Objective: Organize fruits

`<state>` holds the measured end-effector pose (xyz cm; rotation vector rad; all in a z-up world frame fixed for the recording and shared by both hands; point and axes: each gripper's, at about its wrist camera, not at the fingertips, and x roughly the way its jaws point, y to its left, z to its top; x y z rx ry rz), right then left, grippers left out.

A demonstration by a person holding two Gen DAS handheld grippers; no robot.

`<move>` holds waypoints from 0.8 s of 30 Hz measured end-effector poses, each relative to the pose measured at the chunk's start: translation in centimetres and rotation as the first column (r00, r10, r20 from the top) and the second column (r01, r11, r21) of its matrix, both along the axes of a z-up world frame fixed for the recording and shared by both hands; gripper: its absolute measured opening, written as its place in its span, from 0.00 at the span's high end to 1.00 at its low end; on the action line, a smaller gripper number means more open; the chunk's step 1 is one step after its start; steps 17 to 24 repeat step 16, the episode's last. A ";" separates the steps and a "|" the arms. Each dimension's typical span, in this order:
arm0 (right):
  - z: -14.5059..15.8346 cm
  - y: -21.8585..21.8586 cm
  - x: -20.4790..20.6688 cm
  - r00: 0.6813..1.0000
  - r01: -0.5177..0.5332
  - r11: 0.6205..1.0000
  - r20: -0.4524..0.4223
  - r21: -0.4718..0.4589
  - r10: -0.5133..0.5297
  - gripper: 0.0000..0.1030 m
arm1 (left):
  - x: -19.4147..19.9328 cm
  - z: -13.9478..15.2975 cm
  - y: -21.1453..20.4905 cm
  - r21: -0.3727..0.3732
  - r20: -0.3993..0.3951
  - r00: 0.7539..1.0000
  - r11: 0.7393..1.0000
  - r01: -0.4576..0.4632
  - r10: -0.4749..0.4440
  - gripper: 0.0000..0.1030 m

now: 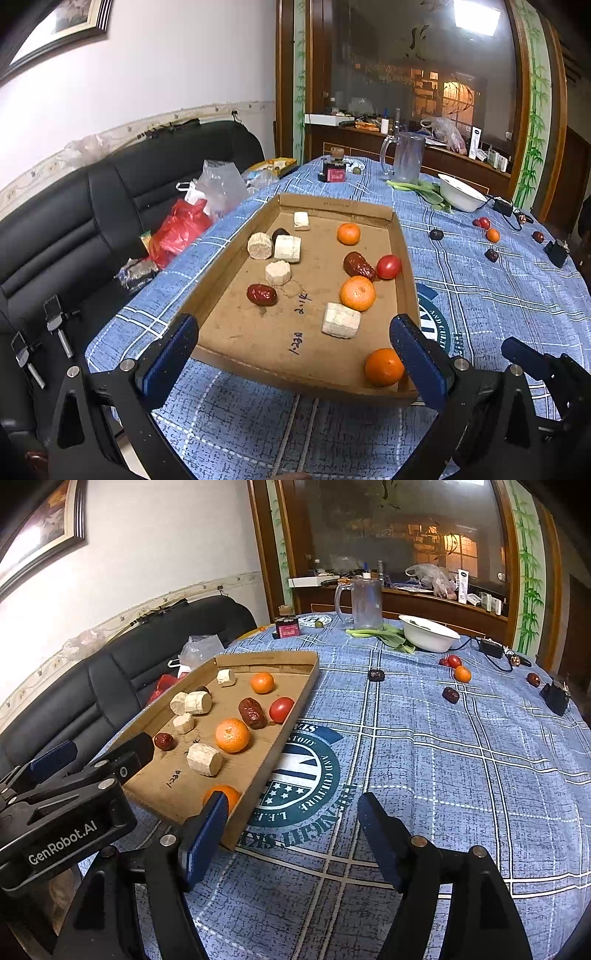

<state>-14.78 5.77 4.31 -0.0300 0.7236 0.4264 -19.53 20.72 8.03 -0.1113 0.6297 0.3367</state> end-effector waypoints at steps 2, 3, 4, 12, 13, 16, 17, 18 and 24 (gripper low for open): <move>0.0 0.1 0.0 1.000 -0.002 1.000 -0.001 -0.001 0.002 0.25 | 0.0 -0.1 0.1 -0.007 -0.004 1.000 1.000 0.001 -0.001 0.00; 0.0 0.2 0.0 1.000 -0.003 1.000 -0.001 -0.001 0.003 0.25 | 0.0 -0.1 0.1 -0.010 -0.006 1.000 1.000 0.001 -0.001 0.00; 0.0 0.2 0.0 1.000 -0.005 1.000 -0.001 -0.002 0.005 0.25 | 0.0 -0.1 0.3 -0.012 -0.007 1.000 1.000 0.001 -0.001 0.00; 0.1 0.6 -0.1 1.000 -0.025 1.000 0.000 -0.002 0.025 0.25 | 0.1 0.3 0.4 -0.013 0.004 1.000 1.000 0.000 0.000 0.00; 0.1 0.7 -0.1 1.000 -0.027 1.000 0.000 -0.001 0.027 0.25 | 0.1 0.5 0.4 -0.014 0.003 1.000 1.000 0.002 -0.002 0.00; 0.4 0.3 0.0 1.000 -0.024 1.000 0.001 0.008 0.024 0.24 | 0.4 0.7 0.1 -0.002 -0.004 1.000 1.000 -0.001 0.001 0.00; 0.4 0.3 0.0 1.000 -0.024 1.000 0.001 0.008 0.024 0.24 | 0.4 0.7 0.1 -0.002 -0.004 1.000 1.000 -0.001 0.001 0.00; 0.4 0.3 0.0 1.000 -0.024 1.000 0.001 0.008 0.024 0.24 | 0.4 0.7 0.1 -0.002 -0.004 1.000 1.000 -0.001 0.001 0.00; 0.4 0.3 0.0 1.000 -0.024 1.000 0.001 0.008 0.024 0.24 | 0.4 0.7 0.1 -0.002 -0.004 1.000 1.000 -0.001 0.001 0.00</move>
